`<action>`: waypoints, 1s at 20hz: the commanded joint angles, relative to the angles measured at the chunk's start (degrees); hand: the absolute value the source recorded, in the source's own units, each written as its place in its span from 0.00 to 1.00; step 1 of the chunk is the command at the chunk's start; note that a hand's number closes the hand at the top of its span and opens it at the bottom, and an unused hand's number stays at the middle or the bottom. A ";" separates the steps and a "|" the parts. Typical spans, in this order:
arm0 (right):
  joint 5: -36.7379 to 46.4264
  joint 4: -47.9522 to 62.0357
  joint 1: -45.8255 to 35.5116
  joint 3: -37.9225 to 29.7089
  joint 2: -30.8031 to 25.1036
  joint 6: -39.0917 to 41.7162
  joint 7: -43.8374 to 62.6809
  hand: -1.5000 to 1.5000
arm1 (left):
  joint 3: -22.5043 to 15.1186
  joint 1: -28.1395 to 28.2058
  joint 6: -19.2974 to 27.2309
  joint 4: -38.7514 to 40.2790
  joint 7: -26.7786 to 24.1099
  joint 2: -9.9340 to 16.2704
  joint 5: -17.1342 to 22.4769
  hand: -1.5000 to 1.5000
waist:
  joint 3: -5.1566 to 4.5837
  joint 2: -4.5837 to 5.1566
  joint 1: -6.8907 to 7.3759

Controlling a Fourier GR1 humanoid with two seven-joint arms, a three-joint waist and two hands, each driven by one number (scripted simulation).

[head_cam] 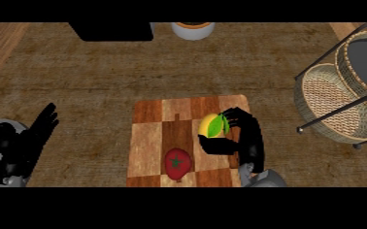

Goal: Pick the lemon from the cutting board and place it in the tiered basket

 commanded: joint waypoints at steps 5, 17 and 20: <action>25.76 0.18 -4.64 16.34 -2.33 11.08 12.79 1.00 | -0.78 0.15 0.27 0.33 0.31 -0.50 -1.01 0.50 | -0.46 -0.72 0.88; 54.42 -21.99 -13.40 21.45 2.51 36.54 33.56 1.00 | 0.59 1.77 0.55 -0.33 -0.52 -0.51 -0.46 0.50 | -0.07 -0.92 -1.28; 56.66 -29.75 -12.74 20.85 2.52 41.61 33.85 1.00 | -0.32 2.21 0.88 -1.60 -0.22 -1.34 -0.94 0.50 | 0.00 -0.78 -1.02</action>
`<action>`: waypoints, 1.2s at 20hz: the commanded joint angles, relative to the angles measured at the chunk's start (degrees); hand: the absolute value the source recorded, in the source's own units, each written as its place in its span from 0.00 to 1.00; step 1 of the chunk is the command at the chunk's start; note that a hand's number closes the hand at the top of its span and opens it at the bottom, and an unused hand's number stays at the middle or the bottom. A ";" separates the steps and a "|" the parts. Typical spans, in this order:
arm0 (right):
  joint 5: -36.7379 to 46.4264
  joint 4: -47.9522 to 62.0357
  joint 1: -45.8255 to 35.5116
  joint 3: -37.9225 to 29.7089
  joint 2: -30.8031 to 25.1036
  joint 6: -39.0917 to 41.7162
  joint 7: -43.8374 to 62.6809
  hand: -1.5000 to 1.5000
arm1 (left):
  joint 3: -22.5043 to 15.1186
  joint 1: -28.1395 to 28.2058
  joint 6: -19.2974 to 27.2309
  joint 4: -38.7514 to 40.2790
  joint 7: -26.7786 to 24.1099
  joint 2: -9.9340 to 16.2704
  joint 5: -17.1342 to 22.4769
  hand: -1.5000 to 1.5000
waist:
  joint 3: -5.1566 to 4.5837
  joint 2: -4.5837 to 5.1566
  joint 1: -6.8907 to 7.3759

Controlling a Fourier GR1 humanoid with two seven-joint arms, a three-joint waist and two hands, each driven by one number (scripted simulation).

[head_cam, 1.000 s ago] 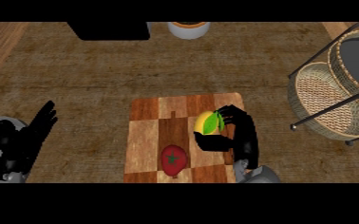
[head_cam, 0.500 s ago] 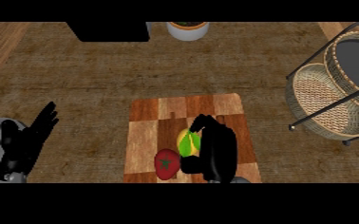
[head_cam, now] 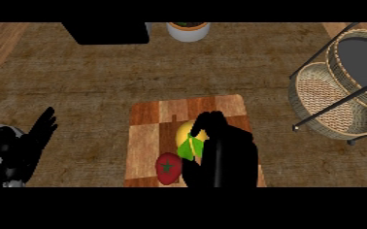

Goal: Pick the lemon from the cutting board and place it in the tiered basket

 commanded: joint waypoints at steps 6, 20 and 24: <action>1.61 -12.41 -7.16 -10.16 1.26 18.11 8.94 1.00 | -0.53 -0.62 0.71 -2.82 1.97 -0.39 -0.60 0.50 | 0.16 0.85 1.23; -13.94 1.48 -19.94 -47.38 -7.26 14.06 -19.04 1.00 | 1.25 0.12 -3.71 -0.87 -0.42 1.30 0.57 0.50 | 0.23 1.30 2.12; -22.46 3.39 -18.34 -54.55 -6.79 5.76 -24.38 1.00 | -0.06 -0.34 -1.94 -4.05 3.04 -0.80 0.48 0.50 | 0.29 1.29 2.10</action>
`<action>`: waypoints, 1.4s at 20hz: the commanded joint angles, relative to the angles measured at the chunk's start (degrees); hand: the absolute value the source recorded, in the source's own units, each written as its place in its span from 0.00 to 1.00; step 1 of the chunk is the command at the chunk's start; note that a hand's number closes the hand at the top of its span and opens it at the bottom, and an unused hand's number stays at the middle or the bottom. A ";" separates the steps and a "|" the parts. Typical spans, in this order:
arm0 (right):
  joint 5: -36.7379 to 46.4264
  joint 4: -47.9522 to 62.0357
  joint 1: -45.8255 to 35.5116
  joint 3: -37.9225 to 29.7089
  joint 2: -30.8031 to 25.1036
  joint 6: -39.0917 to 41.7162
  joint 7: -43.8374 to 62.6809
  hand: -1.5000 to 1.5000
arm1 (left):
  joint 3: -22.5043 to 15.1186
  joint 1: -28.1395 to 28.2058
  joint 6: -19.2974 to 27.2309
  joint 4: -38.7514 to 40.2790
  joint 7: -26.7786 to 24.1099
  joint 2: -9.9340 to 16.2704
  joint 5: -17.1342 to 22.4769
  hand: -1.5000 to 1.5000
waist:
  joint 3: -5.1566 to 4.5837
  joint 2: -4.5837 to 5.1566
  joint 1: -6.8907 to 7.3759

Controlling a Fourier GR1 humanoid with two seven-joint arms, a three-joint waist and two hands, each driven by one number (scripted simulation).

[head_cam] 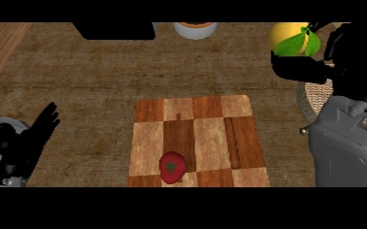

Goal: Pick the lemon from the cutting board and place it in the tiered basket

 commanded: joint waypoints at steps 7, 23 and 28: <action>-11.87 20.40 -5.66 -13.92 -7.61 -10.43 -16.31 1.00 | 0.59 3.37 -0.71 -2.80 -1.49 -0.94 -0.36 0.50 | -0.02 -0.07 0.27; 3.81 38.60 -12.53 -4.28 -30.73 3.40 -32.92 1.00 | -0.31 1.94 -0.39 -2.60 0.26 -1.73 -2.03 0.50 | -0.04 -0.09 0.39; 5.08 40.04 -13.62 -2.70 -32.39 7.43 -36.30 1.00 | 0.28 -0.41 -0.78 -0.99 1.05 -1.85 -1.43 0.50 | -0.05 -0.14 0.13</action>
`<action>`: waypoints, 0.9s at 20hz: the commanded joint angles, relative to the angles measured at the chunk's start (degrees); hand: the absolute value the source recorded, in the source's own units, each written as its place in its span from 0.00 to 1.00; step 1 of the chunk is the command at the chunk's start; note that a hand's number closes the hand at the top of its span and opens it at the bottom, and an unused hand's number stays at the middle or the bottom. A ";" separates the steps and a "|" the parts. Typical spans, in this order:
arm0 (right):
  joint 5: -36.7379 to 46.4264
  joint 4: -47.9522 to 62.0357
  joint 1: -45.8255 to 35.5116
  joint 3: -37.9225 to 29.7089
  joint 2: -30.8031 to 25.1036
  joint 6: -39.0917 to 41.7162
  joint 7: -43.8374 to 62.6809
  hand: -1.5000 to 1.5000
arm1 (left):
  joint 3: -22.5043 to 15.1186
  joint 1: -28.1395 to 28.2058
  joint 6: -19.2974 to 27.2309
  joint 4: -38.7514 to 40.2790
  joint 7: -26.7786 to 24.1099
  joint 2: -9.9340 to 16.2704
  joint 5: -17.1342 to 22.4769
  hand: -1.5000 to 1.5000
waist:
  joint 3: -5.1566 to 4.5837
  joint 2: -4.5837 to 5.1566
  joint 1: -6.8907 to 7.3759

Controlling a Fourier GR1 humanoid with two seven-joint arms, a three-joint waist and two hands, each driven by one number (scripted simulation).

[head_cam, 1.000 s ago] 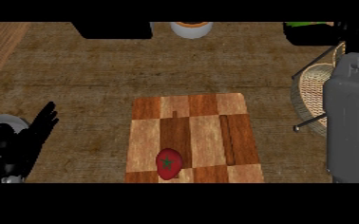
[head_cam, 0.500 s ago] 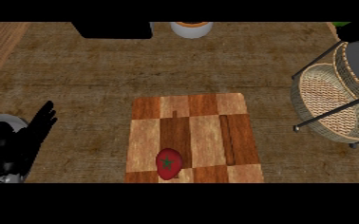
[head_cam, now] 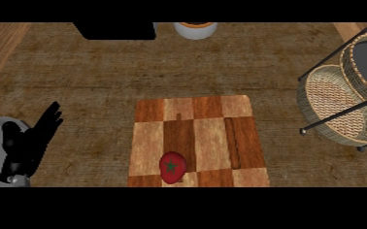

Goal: Pick the lemon from the cutting board and place it in the tiered basket

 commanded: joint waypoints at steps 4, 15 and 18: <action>1.68 6.92 -3.80 0.44 -1.59 4.50 -4.09 1.00 | -0.29 1.30 0.72 -1.55 0.14 -1.19 -0.97 0.50 | 0.01 -0.02 0.21; -2.19 13.08 0.16 -8.73 -0.52 15.67 10.46 0.00 | 2.05 0.50 -1.72 -1.10 0.86 1.89 0.64 0.50 | 0.04 -0.17 -0.28; -4.28 8.08 6.34 -10.31 1.99 10.15 8.79 0.00 | 1.30 1.53 -0.76 -1.52 0.93 0.16 -0.13 0.50 | 0.04 -0.20 -0.57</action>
